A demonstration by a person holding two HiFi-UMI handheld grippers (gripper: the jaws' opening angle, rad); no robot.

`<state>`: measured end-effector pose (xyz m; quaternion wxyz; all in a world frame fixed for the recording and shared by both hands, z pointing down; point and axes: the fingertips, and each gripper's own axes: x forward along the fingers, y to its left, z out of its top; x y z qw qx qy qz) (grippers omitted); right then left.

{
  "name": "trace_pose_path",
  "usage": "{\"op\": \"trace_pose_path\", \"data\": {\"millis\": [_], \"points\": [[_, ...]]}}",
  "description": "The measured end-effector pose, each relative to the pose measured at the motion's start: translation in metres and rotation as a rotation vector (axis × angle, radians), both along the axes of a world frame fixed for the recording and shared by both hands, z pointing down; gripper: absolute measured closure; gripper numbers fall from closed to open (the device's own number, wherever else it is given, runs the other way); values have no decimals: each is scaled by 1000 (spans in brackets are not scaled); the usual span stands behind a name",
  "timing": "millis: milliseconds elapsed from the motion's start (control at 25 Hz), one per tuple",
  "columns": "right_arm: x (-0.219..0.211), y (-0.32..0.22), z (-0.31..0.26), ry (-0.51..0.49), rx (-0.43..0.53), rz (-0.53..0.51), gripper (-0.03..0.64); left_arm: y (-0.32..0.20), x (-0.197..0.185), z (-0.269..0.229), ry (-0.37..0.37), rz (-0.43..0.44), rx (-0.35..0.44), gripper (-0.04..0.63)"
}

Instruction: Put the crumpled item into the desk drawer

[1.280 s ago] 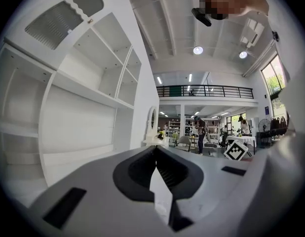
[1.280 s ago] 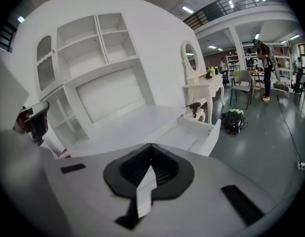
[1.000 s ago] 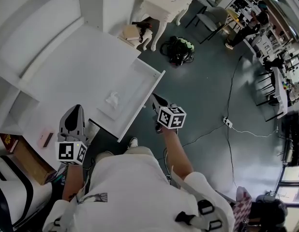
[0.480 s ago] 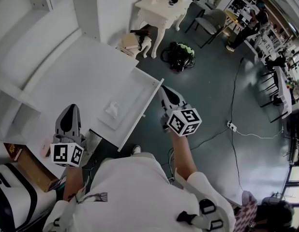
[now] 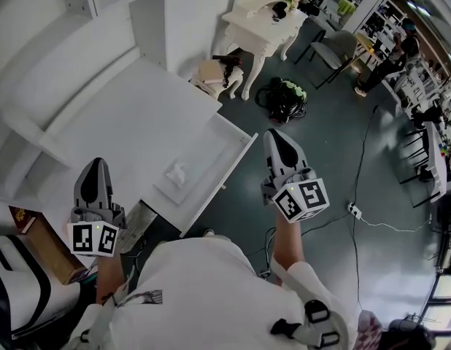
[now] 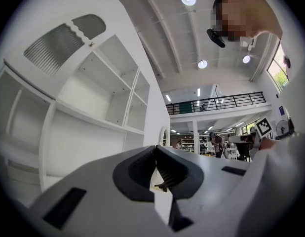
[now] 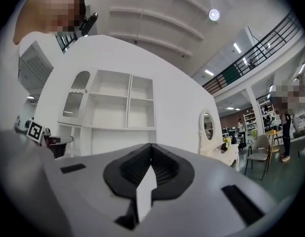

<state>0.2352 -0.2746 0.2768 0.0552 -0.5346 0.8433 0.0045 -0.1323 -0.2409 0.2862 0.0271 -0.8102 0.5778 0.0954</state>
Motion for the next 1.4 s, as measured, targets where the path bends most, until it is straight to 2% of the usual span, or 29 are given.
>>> {"op": "trace_pose_path", "data": {"millis": [120,360,800,1120,1400], "points": [[1,2,-17,-5,36,-5,606,8,-14,-7,0,-54,12,578],[-1,3,-19,100,70,26,606,24,-37,-13,-1,-149,12,578],[-4,0,8,35,-9,17,606,58,-73,-11,-11,-267,-15,578],[-42,2,4,45,-1,-47,606,87,-96,-11,-4,-322,-27,578],[-63,13,2,36,-2,-77,607,96,-106,-9,-2,-323,-35,578]]}}
